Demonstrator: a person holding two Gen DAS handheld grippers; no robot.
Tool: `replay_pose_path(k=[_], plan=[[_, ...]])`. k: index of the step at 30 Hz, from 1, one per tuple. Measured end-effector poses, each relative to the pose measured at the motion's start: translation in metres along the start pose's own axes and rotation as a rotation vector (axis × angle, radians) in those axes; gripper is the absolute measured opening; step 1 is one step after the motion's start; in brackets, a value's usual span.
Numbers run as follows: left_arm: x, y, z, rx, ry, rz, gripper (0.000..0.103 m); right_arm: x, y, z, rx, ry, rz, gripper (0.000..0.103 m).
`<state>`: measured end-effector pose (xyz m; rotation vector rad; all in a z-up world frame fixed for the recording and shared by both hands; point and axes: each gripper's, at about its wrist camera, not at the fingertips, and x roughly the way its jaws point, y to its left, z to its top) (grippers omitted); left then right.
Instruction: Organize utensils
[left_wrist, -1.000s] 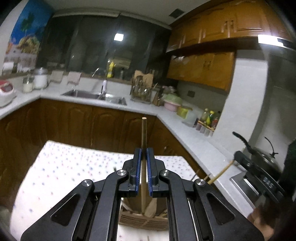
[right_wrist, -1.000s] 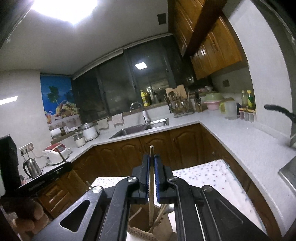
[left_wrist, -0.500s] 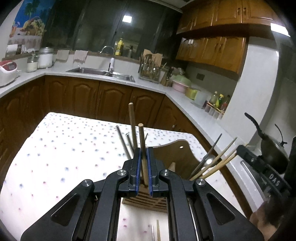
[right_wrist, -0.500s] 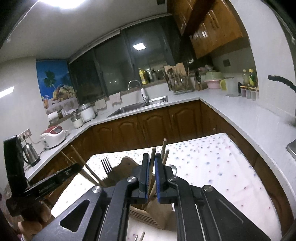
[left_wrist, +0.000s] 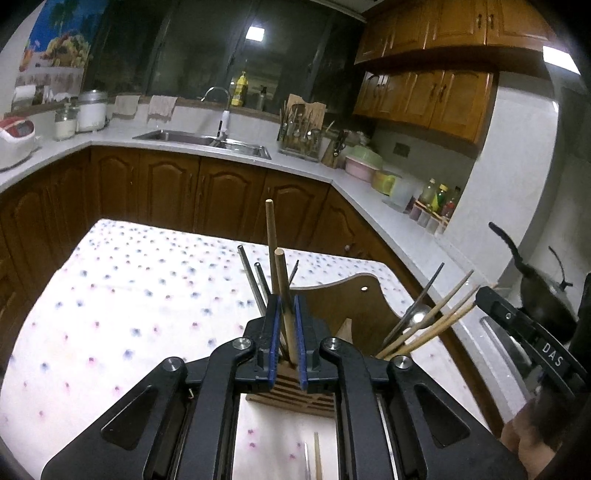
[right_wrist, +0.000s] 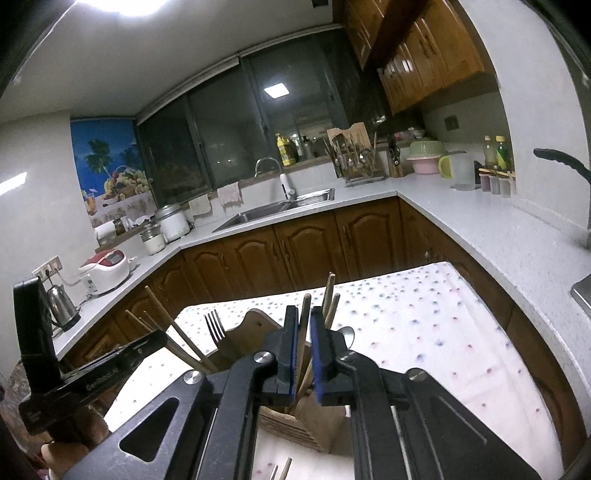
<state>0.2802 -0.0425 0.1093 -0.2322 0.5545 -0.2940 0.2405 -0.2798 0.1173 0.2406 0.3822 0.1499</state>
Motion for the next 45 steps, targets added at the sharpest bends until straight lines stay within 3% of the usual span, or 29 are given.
replay_pose_path(k=[3, 5, 9, 11, 12, 14, 15, 25, 33, 36, 38, 45], plan=[[-0.012, 0.001, -0.001, -0.009, -0.022, 0.002, 0.029, -0.007, 0.000, 0.000, 0.009, -0.018, 0.009, 0.019], [-0.023, 0.000, -0.001, -0.011, -0.046, 0.006, 0.040, -0.013, -0.002, 0.001, 0.016, -0.041, 0.014, 0.040], [-0.044, 0.004, -0.008, -0.034, -0.072, 0.024, 0.059, -0.029, -0.005, 0.003, 0.042, -0.084, 0.021, 0.059], [-0.056, 0.007, -0.015, -0.046, -0.088, 0.048, 0.081, -0.037, -0.006, 0.001, 0.061, -0.100, 0.031, 0.074], [-0.062, 0.010, -0.020, -0.053, -0.096, 0.060, 0.084, -0.040, -0.006, 0.000, 0.067, -0.108, 0.035, 0.079], [-0.073, 0.014, -0.031, -0.059, -0.101, 0.073, 0.085, -0.049, -0.006, -0.006, 0.072, -0.126, 0.042, 0.100], [-0.076, 0.016, -0.036, -0.061, -0.094, 0.081, 0.086, -0.052, -0.006, -0.009, 0.074, -0.133, 0.044, 0.103], [-0.106, 0.034, -0.091, -0.073, -0.046, 0.141, 0.086, -0.077, 0.004, -0.067, 0.094, -0.077, 0.071, 0.103], [-0.137, 0.033, -0.113, -0.052, -0.068, 0.164, 0.086, -0.106, 0.017, -0.094, 0.072, -0.058, 0.075, 0.103], [-0.151, 0.025, -0.112, -0.022, -0.107, 0.178, 0.090, -0.124, 0.026, -0.087, 0.044, -0.096, 0.087, 0.103], [-0.161, 0.022, -0.117, -0.007, -0.133, 0.193, 0.100, -0.139, 0.032, -0.082, 0.021, -0.140, 0.091, 0.103], [-0.181, 0.020, -0.149, 0.047, -0.195, 0.245, 0.102, -0.166, 0.044, -0.111, -0.056, -0.226, 0.037, 0.103]])
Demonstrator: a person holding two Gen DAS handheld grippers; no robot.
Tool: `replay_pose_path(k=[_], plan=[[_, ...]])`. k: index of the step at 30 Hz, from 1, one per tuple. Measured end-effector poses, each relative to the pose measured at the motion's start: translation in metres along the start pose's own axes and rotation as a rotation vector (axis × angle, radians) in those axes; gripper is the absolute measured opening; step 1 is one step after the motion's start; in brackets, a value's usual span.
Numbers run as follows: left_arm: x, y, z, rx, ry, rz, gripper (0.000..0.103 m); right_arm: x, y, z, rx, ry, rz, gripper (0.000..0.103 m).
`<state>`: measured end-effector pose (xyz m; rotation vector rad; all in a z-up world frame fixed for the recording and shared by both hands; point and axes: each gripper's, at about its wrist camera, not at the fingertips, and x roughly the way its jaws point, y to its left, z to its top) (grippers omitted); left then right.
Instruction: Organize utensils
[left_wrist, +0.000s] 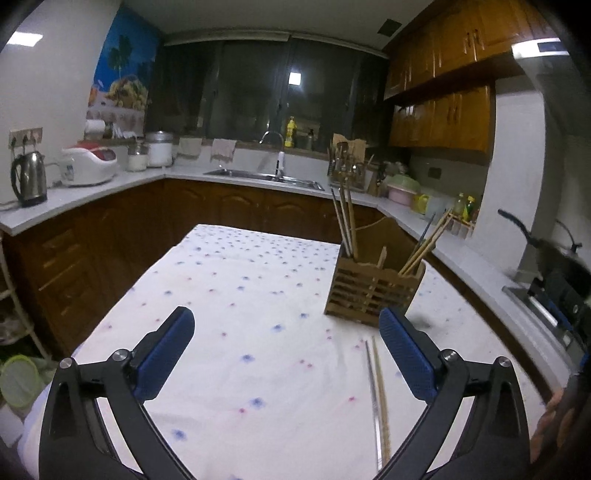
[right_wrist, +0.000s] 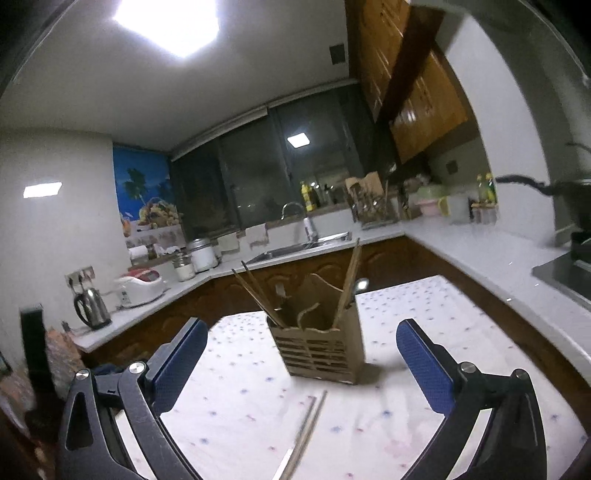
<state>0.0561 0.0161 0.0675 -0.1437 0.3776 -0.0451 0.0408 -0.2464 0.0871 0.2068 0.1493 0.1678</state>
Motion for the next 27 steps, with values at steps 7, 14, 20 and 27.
replay_pose_path(k=[7, 14, 20, 27], plan=[[-0.008, 0.004, -0.040, 0.008, -0.009, 0.026, 0.103, -0.020, 0.005, -0.048, -0.095, -0.019, -0.056, 0.103], [-0.010, -0.001, -0.062, 0.037, -0.007, 0.053, 0.103, -0.030, -0.002, -0.071, -0.122, 0.014, -0.074, 0.103], [-0.010, -0.002, -0.072, 0.045, -0.009, 0.072, 0.103, -0.035, -0.005, -0.081, -0.133, 0.018, -0.086, 0.103], [-0.012, -0.005, -0.083, 0.080, -0.014, 0.100, 0.103, -0.040, -0.007, -0.089, -0.140, 0.030, -0.090, 0.103]])
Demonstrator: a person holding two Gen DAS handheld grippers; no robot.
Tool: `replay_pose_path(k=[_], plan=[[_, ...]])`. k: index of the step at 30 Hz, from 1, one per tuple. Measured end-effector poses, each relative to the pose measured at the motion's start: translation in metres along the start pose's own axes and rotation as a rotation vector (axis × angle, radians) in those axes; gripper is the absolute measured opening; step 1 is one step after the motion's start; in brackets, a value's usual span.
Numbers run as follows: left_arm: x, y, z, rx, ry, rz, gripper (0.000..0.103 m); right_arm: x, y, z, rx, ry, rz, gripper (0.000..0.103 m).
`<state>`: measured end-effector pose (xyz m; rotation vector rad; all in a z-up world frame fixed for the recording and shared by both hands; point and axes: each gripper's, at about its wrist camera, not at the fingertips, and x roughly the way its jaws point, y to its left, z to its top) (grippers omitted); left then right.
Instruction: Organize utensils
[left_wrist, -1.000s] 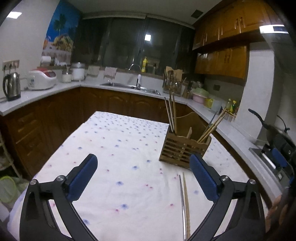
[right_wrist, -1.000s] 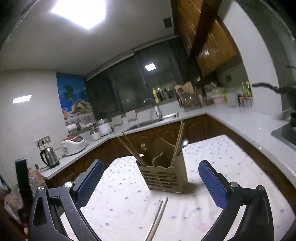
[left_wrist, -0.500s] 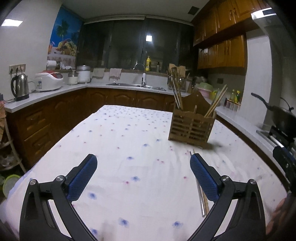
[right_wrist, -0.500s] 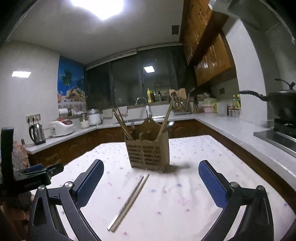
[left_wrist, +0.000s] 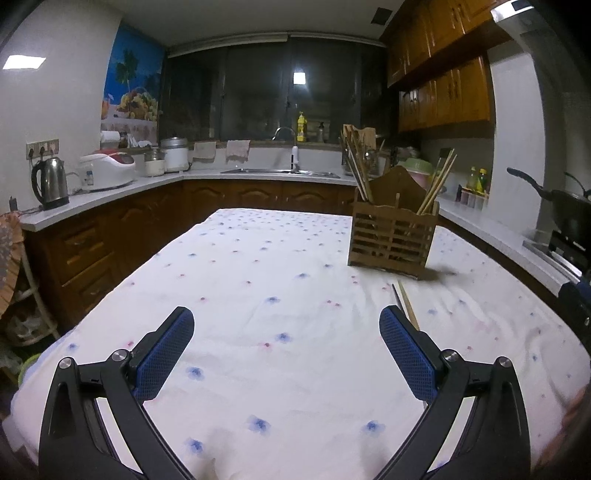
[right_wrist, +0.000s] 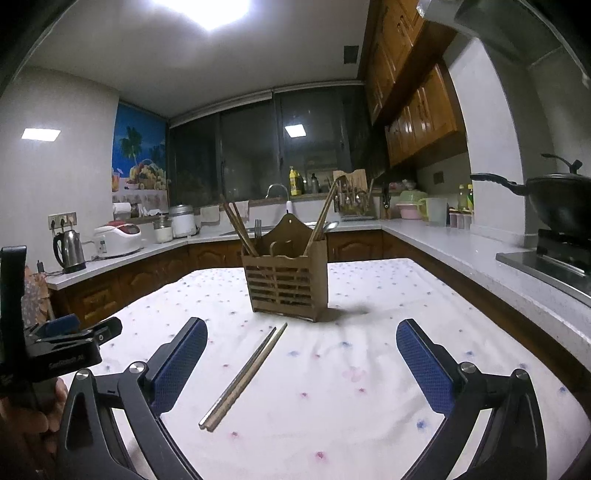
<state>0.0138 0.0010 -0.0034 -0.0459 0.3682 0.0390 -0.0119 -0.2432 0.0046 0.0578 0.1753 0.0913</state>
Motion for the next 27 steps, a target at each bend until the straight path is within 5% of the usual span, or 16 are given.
replay_pose_path(k=[27], plan=[[-0.002, -0.013, -0.005, 0.058, -0.012, 0.031, 0.103, -0.006, -0.013, -0.009, 0.021, -0.015, -0.018, 0.103]])
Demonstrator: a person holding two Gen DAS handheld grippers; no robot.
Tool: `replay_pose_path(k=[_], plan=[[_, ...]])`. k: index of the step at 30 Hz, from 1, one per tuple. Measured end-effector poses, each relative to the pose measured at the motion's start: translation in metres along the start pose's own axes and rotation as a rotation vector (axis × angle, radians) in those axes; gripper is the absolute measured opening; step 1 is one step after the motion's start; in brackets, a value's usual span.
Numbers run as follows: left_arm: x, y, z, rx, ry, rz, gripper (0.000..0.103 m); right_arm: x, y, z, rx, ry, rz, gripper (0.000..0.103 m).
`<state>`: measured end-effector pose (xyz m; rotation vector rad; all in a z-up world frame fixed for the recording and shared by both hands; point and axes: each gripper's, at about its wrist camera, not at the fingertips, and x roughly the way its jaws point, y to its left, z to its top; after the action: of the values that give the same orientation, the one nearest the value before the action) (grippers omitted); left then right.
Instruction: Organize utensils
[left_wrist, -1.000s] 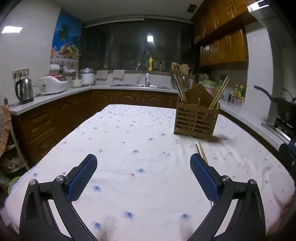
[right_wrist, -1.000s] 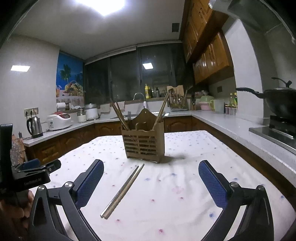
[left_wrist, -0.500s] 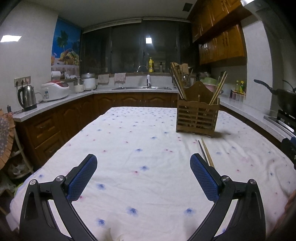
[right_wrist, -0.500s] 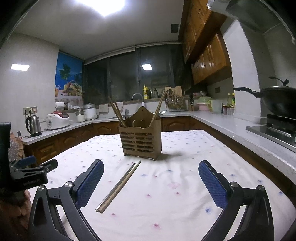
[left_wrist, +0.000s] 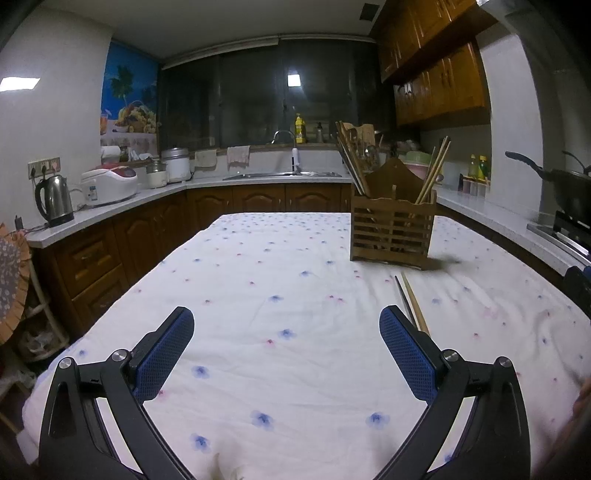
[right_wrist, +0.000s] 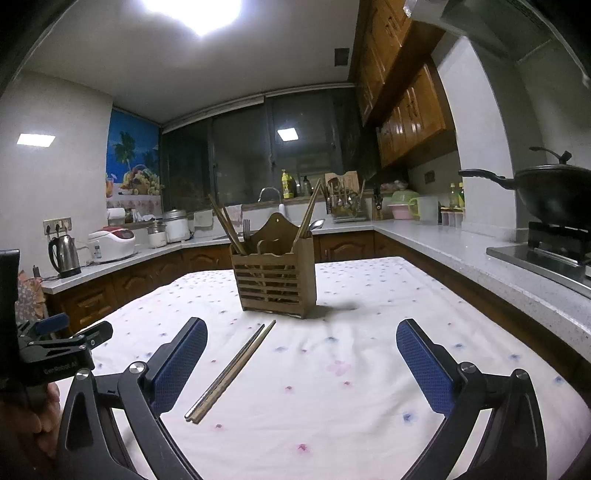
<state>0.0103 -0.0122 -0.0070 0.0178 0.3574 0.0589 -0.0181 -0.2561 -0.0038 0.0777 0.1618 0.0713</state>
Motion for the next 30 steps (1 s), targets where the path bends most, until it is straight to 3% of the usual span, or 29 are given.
replay_pose_path(k=[30], plan=[[-0.0066, -0.0058, 0.0022, 0.040, -0.036, 0.009, 0.103, 0.0012, 0.0067, 0.0028, -0.017, -0.012, 0.028, 0.103]])
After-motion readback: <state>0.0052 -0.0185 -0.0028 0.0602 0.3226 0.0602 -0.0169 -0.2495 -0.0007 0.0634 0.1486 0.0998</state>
